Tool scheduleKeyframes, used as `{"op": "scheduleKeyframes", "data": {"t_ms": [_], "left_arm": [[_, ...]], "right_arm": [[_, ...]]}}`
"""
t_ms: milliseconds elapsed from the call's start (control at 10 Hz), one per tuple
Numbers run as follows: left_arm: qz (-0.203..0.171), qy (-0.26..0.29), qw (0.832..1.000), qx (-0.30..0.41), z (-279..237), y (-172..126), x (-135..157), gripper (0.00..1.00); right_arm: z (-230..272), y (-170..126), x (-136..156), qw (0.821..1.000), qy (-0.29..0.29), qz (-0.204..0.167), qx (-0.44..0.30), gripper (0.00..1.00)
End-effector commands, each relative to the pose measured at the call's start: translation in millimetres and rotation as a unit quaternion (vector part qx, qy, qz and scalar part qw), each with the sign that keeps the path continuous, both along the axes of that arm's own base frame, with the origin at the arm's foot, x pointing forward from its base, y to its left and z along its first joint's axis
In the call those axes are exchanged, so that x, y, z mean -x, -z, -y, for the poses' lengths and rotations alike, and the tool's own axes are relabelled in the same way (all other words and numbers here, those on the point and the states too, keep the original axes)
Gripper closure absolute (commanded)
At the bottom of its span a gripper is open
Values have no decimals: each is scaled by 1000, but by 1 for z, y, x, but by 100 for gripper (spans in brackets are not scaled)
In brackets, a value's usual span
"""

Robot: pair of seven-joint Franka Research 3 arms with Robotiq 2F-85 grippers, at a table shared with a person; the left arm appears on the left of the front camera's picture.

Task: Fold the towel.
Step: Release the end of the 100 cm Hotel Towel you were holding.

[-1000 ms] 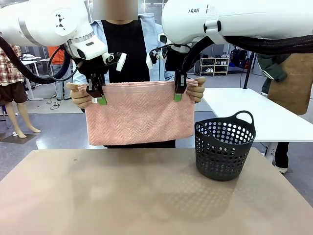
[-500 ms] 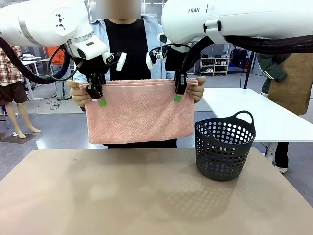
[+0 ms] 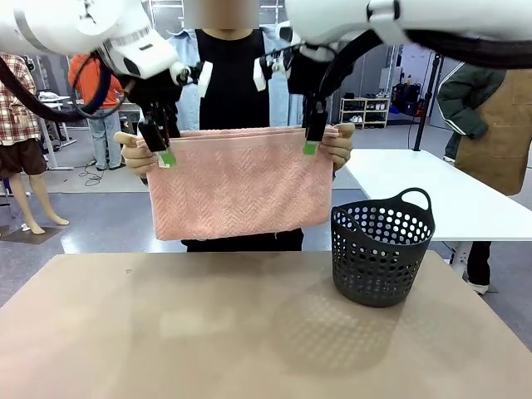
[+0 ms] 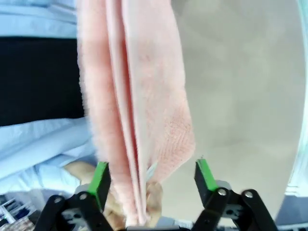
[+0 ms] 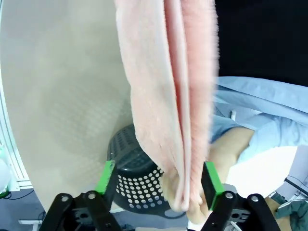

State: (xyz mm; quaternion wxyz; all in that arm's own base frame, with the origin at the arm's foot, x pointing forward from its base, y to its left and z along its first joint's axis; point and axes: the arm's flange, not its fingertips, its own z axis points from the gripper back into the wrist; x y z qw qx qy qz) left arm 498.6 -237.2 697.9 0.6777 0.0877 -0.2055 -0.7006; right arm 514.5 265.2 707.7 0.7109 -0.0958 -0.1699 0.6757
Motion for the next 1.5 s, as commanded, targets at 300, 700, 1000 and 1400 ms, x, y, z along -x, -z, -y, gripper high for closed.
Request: {"op": "scheduleKeyframes", "data": {"t_ms": [300,700,1000,1400], "left_arm": [[40,-71,987,137,-84,-44,39,0],[65,-222,956,181,-171,-45,96,0],[78,-303,927,208,-226,-31,144,0],[109,-356,897,236,-248,-20,199,0]], "right_arm": [[98,-56,46,990,30,15,-140,0],[198,-60,98,964,131,60,-222,0],[264,-39,139,935,198,84,-283,0],[300,-17,190,909,271,103,-299,0]]}}
